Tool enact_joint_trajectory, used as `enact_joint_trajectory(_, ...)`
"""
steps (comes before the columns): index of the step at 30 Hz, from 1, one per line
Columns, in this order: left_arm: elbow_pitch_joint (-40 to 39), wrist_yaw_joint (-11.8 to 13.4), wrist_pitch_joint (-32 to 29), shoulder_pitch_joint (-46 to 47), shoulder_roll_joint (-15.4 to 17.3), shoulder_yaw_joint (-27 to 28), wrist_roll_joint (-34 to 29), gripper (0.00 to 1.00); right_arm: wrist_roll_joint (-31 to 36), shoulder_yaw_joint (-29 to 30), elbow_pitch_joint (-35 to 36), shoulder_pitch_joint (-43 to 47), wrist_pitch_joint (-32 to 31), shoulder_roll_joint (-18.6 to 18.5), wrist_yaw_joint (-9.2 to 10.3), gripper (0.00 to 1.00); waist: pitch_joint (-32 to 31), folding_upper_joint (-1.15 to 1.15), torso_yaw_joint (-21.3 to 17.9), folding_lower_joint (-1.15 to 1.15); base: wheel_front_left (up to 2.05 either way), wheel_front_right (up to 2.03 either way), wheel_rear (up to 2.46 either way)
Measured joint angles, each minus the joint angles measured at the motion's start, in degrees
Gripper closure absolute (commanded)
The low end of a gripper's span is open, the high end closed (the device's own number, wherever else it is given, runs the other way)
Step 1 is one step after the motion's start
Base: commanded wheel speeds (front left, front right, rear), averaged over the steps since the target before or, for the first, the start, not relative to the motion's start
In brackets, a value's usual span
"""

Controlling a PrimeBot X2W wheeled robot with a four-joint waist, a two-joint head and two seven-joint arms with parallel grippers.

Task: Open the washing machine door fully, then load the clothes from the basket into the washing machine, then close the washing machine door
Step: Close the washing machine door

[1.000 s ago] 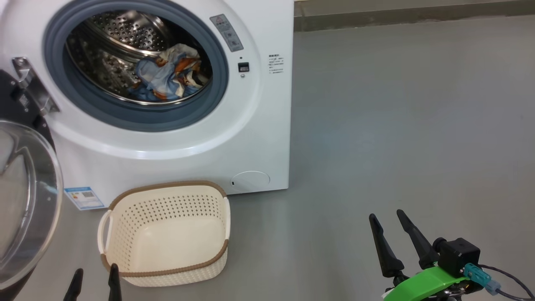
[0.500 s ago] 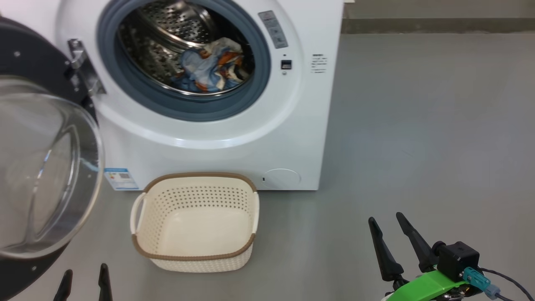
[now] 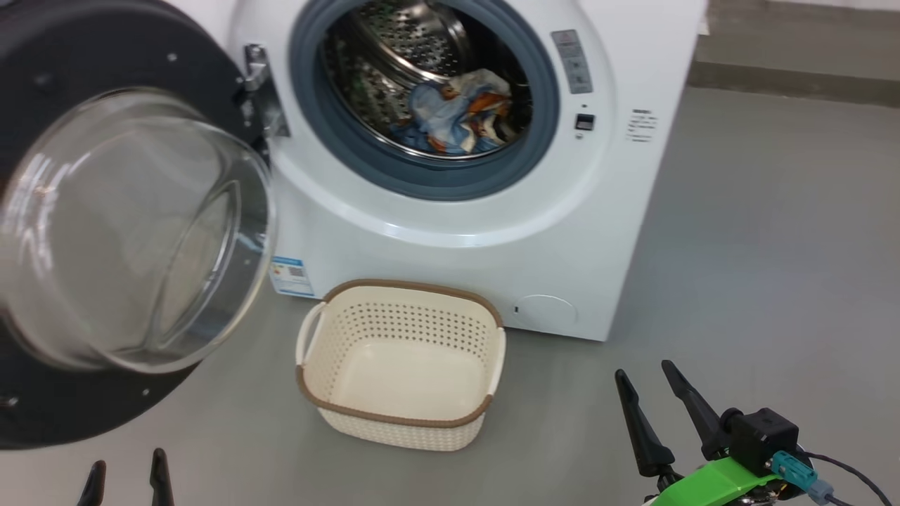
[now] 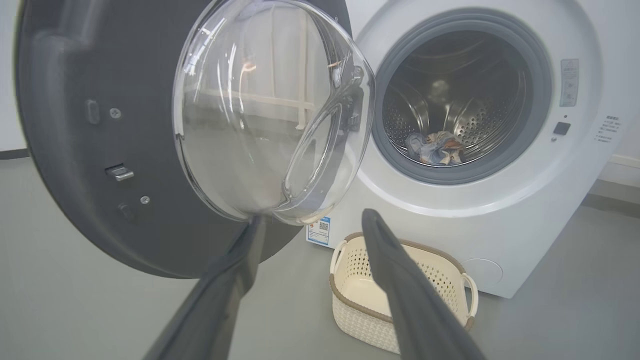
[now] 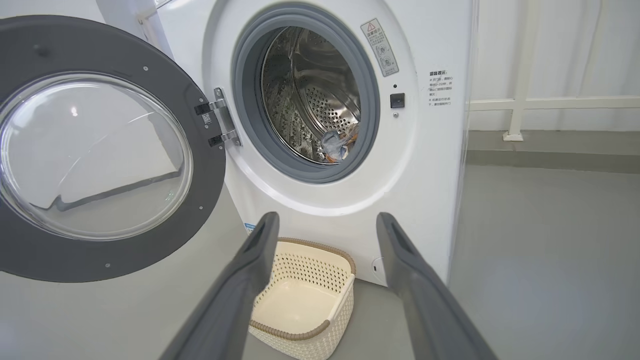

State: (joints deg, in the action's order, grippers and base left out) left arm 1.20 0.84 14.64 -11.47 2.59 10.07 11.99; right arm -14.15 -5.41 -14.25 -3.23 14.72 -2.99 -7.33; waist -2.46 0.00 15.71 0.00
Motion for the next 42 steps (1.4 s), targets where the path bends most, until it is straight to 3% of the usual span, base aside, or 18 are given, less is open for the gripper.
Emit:
enact_joint_trajectory(19, 0.7, 1.6, 0.0, -0.5, 0.0, 0.8, 1.0, 0.00, 0.4, -0.9, 0.1, 1.2, 0.0, 0.0, 0.00, 0.00, -0.6, 0.00, 11.6, 0.00, 0.00, 0.00, 0.00)
enact_joint_trajectory(42, 0.2, 3.4, 0.0, -1.4, 0.0, 1.5, 3.5, 0.00, 0.4, -2.2, -1.2, 0.6, 0.0, 0.0, 0.00, 0.00, 0.5, 0.00, 13.1, 0.00, 0.00, 0.00, 0.00)
